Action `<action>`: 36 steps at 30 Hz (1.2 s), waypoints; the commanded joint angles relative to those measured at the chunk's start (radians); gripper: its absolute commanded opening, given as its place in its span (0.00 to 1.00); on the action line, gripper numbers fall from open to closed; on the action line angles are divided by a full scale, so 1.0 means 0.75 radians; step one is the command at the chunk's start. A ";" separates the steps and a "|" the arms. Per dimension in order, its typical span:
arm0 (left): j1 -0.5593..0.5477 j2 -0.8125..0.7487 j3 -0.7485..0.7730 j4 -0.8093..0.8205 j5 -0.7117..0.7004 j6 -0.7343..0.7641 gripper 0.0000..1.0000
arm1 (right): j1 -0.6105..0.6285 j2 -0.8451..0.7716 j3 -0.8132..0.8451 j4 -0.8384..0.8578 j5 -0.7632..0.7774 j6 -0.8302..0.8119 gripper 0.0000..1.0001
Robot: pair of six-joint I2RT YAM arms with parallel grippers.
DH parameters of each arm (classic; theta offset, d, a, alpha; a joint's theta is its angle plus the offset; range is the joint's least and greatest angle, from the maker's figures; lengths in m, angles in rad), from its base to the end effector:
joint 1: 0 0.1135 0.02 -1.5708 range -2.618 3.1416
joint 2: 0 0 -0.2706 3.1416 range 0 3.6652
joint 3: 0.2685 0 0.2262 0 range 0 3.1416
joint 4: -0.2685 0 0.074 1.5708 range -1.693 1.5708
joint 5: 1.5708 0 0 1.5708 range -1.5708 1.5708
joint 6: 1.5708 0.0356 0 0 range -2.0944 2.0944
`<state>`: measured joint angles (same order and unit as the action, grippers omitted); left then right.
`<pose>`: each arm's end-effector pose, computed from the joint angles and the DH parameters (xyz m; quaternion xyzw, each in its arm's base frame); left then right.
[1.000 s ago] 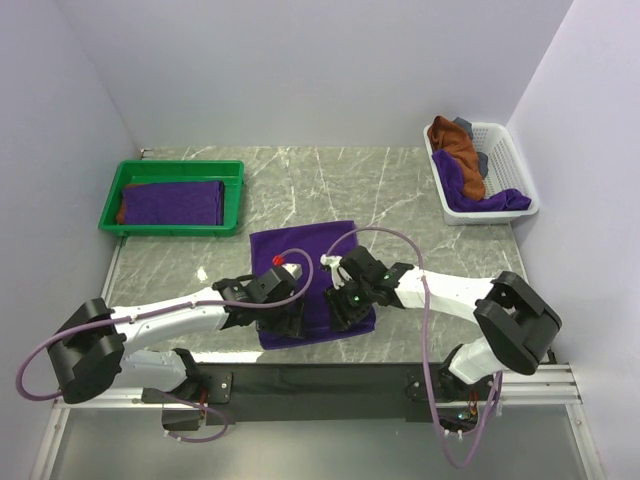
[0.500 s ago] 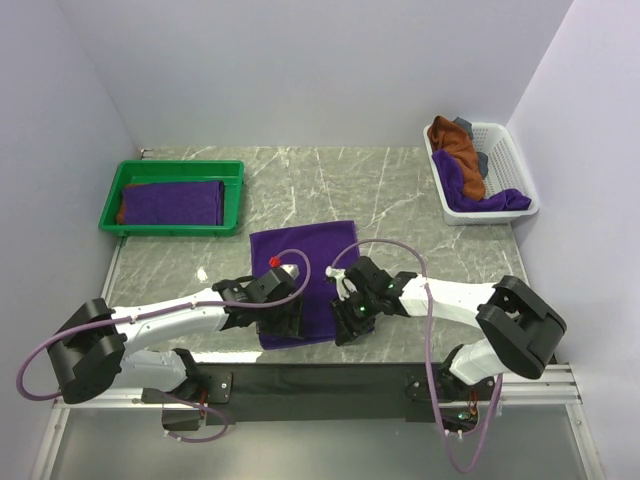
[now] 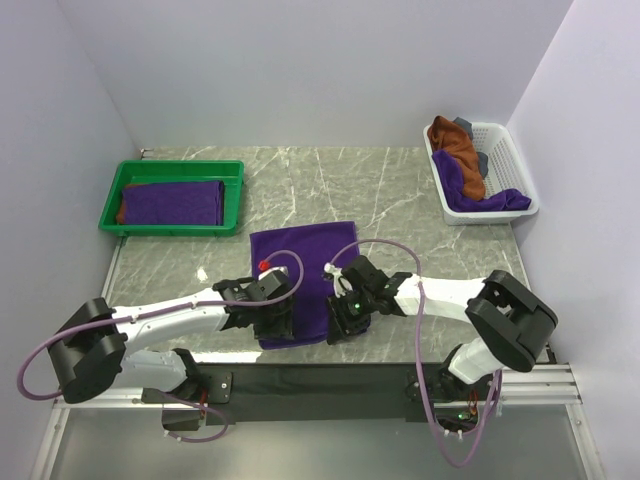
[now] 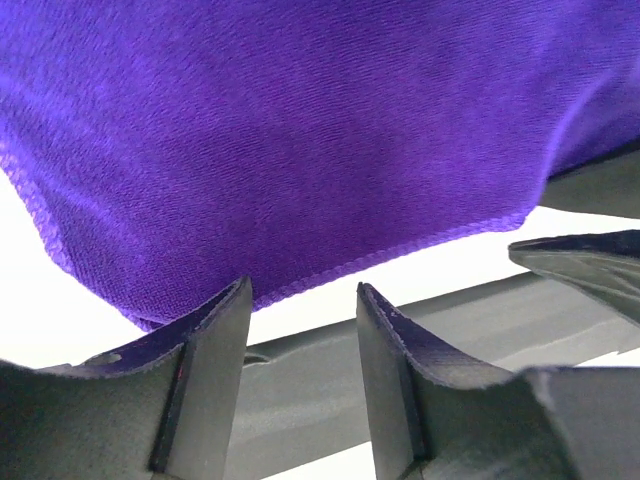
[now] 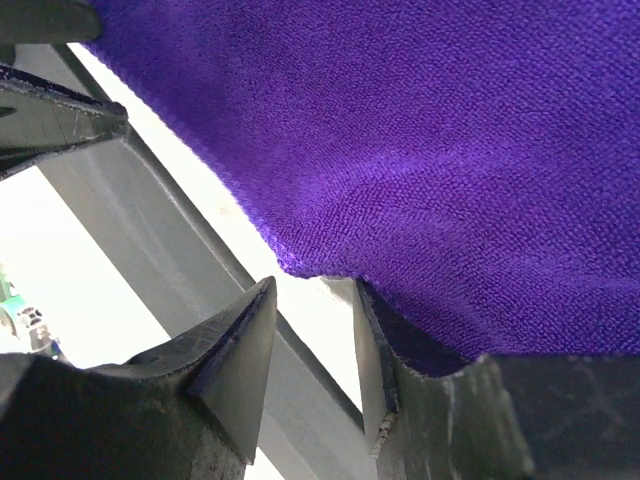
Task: Fold and stack the towels
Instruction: Fold the towel
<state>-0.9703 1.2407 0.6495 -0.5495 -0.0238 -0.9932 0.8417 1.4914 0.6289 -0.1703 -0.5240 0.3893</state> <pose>0.1095 -0.1584 0.1981 -0.0137 0.9768 -0.1710 0.1282 0.1464 0.1906 0.1666 -0.2759 0.8920 0.3521 0.0654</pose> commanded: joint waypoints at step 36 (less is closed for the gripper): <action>0.116 -0.100 -0.029 -0.347 -0.265 -0.361 0.47 | -0.282 -0.502 -0.178 -0.245 0.498 0.332 0.31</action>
<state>-0.9077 1.1587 0.6621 -0.8318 -0.2077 -1.2278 0.6384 1.1023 0.5022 -0.4137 -0.1722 0.6167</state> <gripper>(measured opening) 0.470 0.315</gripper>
